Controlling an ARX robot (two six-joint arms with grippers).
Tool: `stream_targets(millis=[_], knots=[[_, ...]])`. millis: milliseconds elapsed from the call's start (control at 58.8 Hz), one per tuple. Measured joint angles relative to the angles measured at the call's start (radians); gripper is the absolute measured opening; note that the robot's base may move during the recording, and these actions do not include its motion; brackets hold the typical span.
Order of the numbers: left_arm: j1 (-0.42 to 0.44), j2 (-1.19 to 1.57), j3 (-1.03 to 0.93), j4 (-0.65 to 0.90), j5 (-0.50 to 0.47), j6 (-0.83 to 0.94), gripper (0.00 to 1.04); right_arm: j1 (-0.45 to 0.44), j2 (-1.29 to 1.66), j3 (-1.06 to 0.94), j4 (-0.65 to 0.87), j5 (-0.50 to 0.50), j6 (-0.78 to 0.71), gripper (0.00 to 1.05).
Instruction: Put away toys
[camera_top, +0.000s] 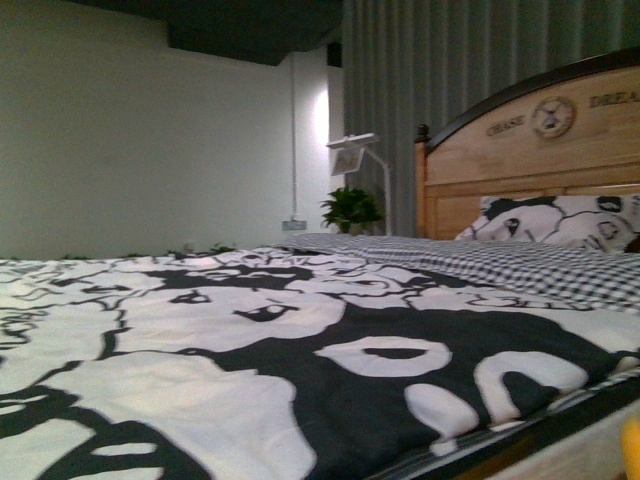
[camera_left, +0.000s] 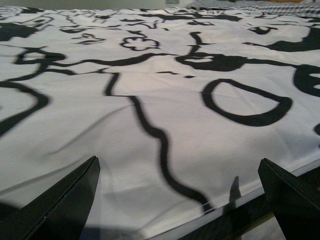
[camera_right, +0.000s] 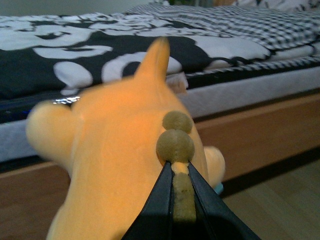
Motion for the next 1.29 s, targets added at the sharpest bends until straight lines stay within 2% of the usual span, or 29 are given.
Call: stream_targets(millis=[1293], knots=[[0.0, 0.0, 0.0, 0.0, 0.0, 0.0, 0.99, 0.0, 0.0, 0.0, -0.003, 0.005, 0.0, 0.06]])
